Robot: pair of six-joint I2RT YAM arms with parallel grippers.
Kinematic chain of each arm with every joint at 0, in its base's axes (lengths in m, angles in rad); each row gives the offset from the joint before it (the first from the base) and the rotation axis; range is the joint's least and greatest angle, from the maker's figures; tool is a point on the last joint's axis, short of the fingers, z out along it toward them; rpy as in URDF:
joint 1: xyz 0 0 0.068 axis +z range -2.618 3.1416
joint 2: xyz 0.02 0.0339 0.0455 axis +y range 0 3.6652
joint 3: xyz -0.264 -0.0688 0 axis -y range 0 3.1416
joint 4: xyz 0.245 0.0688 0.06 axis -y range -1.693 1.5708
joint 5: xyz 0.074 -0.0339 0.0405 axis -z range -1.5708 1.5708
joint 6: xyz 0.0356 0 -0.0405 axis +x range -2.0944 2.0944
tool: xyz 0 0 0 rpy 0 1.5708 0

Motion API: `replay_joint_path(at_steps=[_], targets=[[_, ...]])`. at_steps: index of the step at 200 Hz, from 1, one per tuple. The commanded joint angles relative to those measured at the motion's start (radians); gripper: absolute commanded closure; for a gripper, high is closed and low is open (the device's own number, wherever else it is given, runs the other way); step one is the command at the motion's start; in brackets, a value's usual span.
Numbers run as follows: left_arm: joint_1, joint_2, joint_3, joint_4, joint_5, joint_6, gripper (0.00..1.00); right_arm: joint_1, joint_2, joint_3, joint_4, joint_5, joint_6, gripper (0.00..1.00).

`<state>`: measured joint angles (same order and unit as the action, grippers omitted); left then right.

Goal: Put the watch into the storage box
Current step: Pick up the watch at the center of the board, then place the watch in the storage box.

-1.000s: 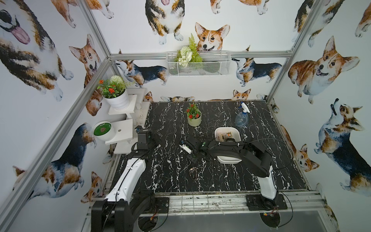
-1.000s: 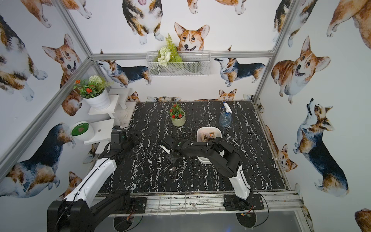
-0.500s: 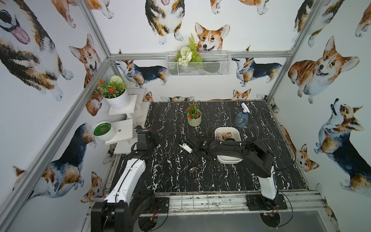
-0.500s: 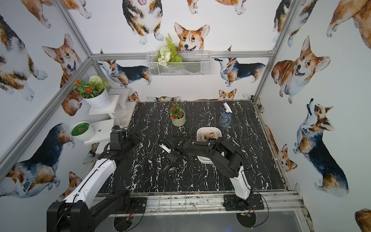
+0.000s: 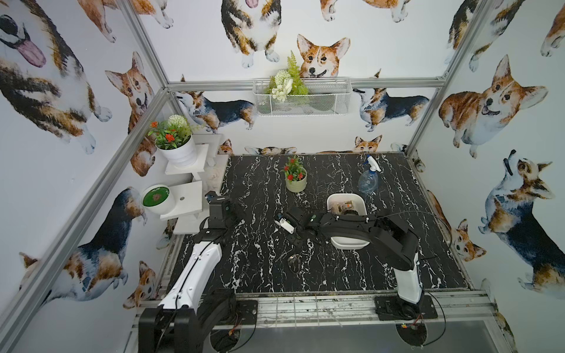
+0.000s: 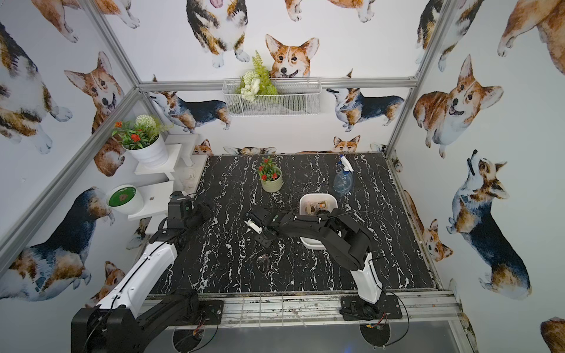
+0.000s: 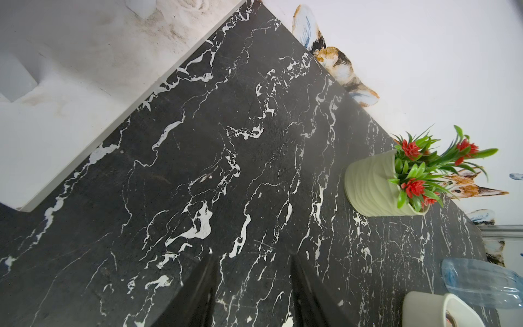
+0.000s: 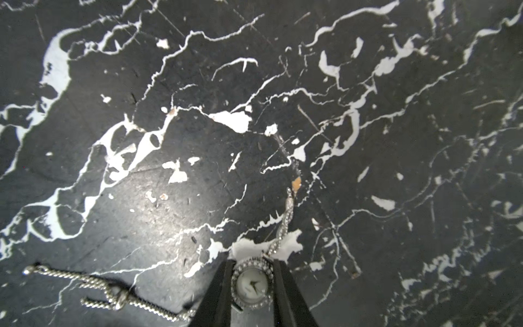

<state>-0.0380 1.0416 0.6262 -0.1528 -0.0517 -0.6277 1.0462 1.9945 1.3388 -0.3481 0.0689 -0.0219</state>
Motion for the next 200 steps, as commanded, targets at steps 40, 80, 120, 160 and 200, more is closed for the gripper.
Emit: replay_joint_path(at_steps=[40, 80, 120, 160, 200], targets=[[-0.005, 0.035, 0.004, 0.076, 0.107, 0.023, 0.52, -0.016, -0.104, -0.011, -0.034, 0.041, -0.012, 0.87], [-0.082, 0.126, 0.039, 0.159, 0.257, 0.069, 0.52, -0.064, -0.211, -0.068, -0.051, 0.059, 0.005, 0.88], [-0.224, 0.239, 0.115, 0.211, 0.379, 0.150, 0.52, -0.137, -0.359, -0.166, -0.081, 0.090, 0.023, 0.88], [-0.296, 0.332, 0.178, 0.222, 0.496, 0.209, 0.51, -0.231, -0.546, -0.264, -0.135, 0.117, 0.049, 0.88], [-0.313, 0.341, 0.180, 0.245, 0.510, 0.219, 0.51, -0.320, -0.718, -0.335, -0.192, 0.129, 0.071, 0.88]])
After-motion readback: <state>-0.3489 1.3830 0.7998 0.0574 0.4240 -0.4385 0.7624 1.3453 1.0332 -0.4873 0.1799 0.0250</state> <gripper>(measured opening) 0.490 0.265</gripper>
